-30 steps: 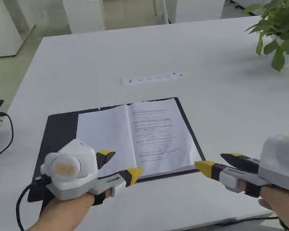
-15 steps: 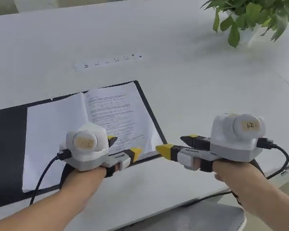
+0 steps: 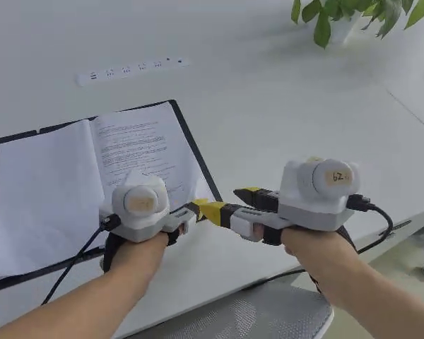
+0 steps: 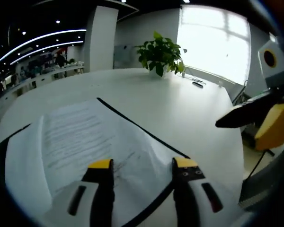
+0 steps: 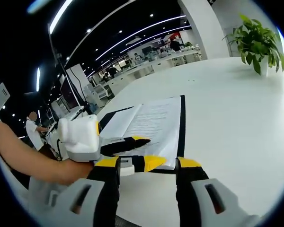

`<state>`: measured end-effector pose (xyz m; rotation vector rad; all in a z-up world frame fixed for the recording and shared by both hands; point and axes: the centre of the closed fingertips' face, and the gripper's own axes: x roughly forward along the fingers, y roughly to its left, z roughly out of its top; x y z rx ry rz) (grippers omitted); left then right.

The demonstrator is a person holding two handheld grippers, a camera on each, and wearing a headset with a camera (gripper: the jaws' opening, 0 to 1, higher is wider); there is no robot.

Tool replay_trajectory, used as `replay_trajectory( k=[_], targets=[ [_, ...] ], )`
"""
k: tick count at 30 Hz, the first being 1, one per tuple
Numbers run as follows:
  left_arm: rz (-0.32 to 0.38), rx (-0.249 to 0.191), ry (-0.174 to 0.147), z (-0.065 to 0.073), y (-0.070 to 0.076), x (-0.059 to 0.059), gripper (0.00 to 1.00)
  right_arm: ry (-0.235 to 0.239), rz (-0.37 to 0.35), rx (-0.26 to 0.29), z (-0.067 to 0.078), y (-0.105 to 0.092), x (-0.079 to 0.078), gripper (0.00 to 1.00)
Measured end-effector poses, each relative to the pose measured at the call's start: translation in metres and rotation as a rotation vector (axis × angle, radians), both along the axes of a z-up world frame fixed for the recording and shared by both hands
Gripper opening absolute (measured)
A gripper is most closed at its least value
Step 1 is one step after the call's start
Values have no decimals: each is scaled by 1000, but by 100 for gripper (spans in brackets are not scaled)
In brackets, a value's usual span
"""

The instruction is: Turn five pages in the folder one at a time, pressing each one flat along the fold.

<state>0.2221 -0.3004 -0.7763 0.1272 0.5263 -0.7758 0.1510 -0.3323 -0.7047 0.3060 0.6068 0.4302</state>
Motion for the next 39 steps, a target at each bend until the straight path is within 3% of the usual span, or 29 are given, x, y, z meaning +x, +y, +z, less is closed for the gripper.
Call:
replay_trajectory(
  k=[2,3,5,20,23,29,32,35,37,39],
  targets=[
    [-6,21,-29,-2,1,0,45,1,-6,3,-1,-2,0,45],
    [-4,14,-23,-3,0,-1,45,1,-7,5,-1,-2,1,45],
    [-9,27,-43,-3,0,-2,45,4,-7,5,-2,-2,0,45],
    [-27,-3,-104,-4,5,-2,40,21,9,20,-7,1,-3,44],
    [-46,-2,-122,-3,4,-3,32,22,10,20,-7,1,-4,44],
    [-20,-16,-103,-3,8,1,25,31,10,24,-10,0,-5,44],
    [-29,-15,-110,-4,10,1,22,29,14,25,-9,1,-4,44],
    [-4,-25,-89,-3,12,4,17,34,18,24,-10,2,-4,44],
    [-20,-8,-106,-4,12,3,16,32,20,25,-10,2,-4,44],
    [-8,-15,-95,-4,12,4,15,36,20,24,-11,2,-3,44]
  ],
)
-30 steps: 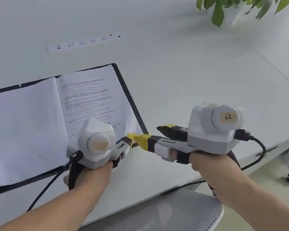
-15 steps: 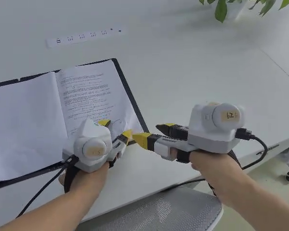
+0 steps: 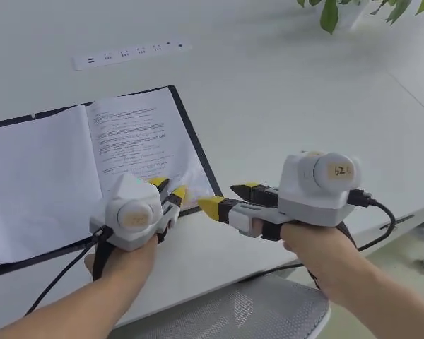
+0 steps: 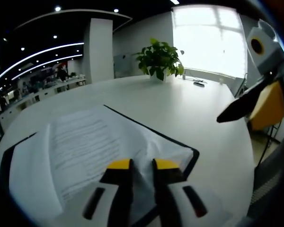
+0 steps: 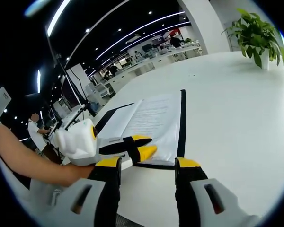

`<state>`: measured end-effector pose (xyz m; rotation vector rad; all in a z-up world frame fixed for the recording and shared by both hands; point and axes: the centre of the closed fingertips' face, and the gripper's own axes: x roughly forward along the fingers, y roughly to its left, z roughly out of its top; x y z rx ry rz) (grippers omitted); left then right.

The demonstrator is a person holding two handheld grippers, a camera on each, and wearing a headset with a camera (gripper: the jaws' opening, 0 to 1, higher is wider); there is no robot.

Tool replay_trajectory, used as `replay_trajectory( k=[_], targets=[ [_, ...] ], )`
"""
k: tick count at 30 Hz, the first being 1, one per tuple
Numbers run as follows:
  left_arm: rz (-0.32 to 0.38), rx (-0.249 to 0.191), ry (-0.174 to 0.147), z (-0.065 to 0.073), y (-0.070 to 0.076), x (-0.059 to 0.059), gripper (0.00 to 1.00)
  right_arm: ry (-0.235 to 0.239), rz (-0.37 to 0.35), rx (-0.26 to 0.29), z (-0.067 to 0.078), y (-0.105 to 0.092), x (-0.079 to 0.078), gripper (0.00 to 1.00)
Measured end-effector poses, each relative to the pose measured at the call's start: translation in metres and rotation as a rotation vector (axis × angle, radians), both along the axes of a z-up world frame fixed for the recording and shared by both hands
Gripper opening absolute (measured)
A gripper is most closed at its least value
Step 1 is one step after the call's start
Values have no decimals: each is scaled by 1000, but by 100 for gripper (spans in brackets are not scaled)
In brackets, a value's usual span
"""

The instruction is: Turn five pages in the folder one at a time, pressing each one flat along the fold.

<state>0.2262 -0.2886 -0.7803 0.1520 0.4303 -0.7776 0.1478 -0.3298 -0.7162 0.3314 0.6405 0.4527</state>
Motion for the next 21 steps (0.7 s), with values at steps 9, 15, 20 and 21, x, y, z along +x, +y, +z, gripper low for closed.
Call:
replay_trajectory(
  k=[9,15,20,21],
  targets=[
    [77,-72,62,2,6,5,6,3,22,5,-4,7,17,42],
    [63,-69,71,1,7,5,4,66,33,46,-21,22,31,39],
    [66,-71,67,1,6,4,4,163,-6,118,-39,28,38,36],
    [64,-69,65,1,6,3,4,194,-19,127,-43,28,37,35]
  ],
)
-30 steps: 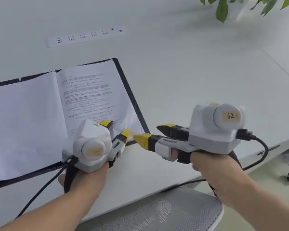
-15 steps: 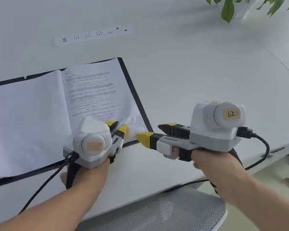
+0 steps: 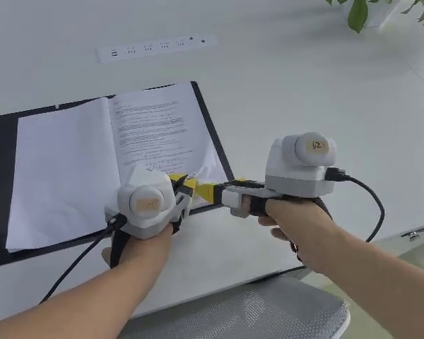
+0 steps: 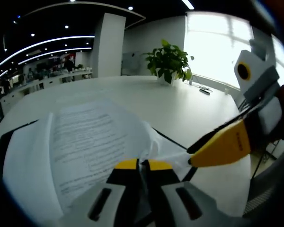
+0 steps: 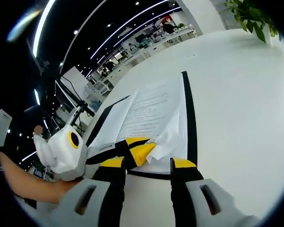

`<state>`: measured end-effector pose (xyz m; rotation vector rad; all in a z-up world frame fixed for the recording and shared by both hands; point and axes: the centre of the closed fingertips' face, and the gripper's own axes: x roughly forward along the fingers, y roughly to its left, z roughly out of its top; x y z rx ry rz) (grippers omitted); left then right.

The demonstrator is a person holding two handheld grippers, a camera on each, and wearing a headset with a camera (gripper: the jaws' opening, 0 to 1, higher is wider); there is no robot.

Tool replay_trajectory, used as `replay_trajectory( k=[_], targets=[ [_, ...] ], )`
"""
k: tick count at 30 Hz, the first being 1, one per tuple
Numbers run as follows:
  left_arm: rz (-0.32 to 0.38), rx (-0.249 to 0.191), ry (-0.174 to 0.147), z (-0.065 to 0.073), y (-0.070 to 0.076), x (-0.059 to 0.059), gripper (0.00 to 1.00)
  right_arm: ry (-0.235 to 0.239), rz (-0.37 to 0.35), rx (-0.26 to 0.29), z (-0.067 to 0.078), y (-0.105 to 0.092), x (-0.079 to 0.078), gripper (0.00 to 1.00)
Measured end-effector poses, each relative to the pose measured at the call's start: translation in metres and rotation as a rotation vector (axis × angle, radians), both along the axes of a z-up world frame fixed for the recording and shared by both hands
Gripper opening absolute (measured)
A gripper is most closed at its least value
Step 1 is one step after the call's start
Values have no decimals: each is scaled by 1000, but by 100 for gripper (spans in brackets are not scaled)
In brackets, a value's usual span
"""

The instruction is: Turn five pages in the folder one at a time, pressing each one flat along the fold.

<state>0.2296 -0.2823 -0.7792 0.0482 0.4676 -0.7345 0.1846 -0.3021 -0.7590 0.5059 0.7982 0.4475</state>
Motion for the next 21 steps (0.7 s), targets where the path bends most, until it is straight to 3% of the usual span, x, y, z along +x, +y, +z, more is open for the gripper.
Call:
replay_trajectory(
  k=[2,4,5,7,9,11,15,21],
  targets=[
    [3,-2,2,0,0,0,4,4,-39,61,1,3,6,33],
    [1,-1,-1,0,0,-1,4,54,-88,71,-7,-3,8,29],
    [2,-2,1,0,0,-1,4,47,-113,90,-7,-4,13,27],
    [1,-1,-1,0,0,-1,4,92,-163,111,-12,-8,14,21],
    [1,0,0,0,-1,-1,5,81,-202,132,-12,-12,20,15],
    [2,-2,2,0,-1,-1,5,107,-217,146,-14,-13,19,9],
    [0,-2,3,1,-1,-1,5,109,-231,144,-16,-14,19,2],
    [3,-10,15,2,-2,-1,6,120,-259,159,-16,-17,17,0]
  ],
)
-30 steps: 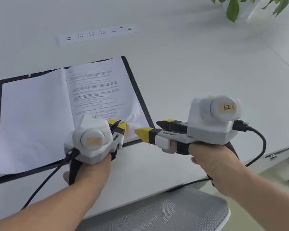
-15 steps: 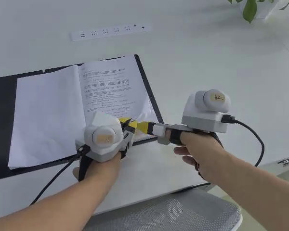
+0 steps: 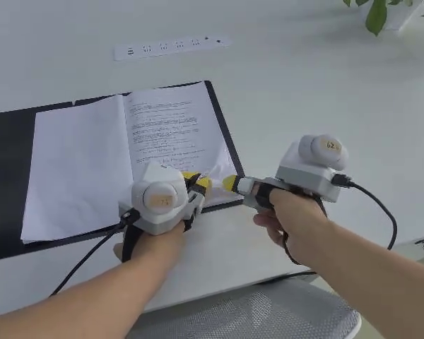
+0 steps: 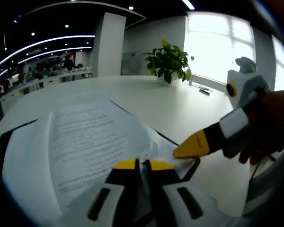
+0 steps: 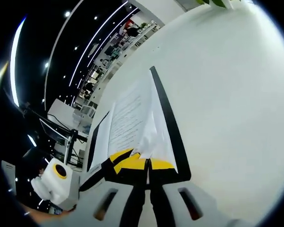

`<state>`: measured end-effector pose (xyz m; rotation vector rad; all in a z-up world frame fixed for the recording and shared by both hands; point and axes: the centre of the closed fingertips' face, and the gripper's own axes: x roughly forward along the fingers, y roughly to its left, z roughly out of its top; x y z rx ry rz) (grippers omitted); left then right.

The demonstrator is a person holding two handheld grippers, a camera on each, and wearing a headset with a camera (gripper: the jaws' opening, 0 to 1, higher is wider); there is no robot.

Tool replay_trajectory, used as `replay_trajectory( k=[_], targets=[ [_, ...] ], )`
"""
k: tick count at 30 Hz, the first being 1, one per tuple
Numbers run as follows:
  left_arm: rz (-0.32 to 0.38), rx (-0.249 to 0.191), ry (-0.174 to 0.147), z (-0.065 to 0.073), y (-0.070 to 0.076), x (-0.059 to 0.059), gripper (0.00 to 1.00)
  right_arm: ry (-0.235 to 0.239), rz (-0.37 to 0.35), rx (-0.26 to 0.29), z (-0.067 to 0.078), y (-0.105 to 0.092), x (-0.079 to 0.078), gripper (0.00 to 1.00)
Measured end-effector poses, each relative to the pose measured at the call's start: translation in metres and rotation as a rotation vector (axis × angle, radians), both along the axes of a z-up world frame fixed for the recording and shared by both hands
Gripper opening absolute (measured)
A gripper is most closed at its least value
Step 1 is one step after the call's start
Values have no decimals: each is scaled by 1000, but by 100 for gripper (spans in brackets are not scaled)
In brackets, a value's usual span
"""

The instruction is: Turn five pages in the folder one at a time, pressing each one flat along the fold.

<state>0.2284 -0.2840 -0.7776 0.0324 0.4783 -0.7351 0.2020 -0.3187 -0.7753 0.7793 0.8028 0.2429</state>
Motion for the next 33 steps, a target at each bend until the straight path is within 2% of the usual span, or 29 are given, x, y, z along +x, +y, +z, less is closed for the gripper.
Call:
replay_trajectory(
  k=[3,7,14,24,33],
  targets=[
    [-2,-8,13,1,0,0,8,0,-9,7,1,-2,0,0],
    [-11,-29,49,2,3,-2,8,-1,-33,34,4,-4,-1,0],
    [-37,-15,67,4,11,-12,10,-31,-37,49,14,-4,-3,0],
    [-40,7,49,17,30,-20,10,-94,-20,72,44,4,-1,0],
    [-24,-4,17,35,46,-24,11,-149,-7,85,73,20,-2,0]
  ],
)
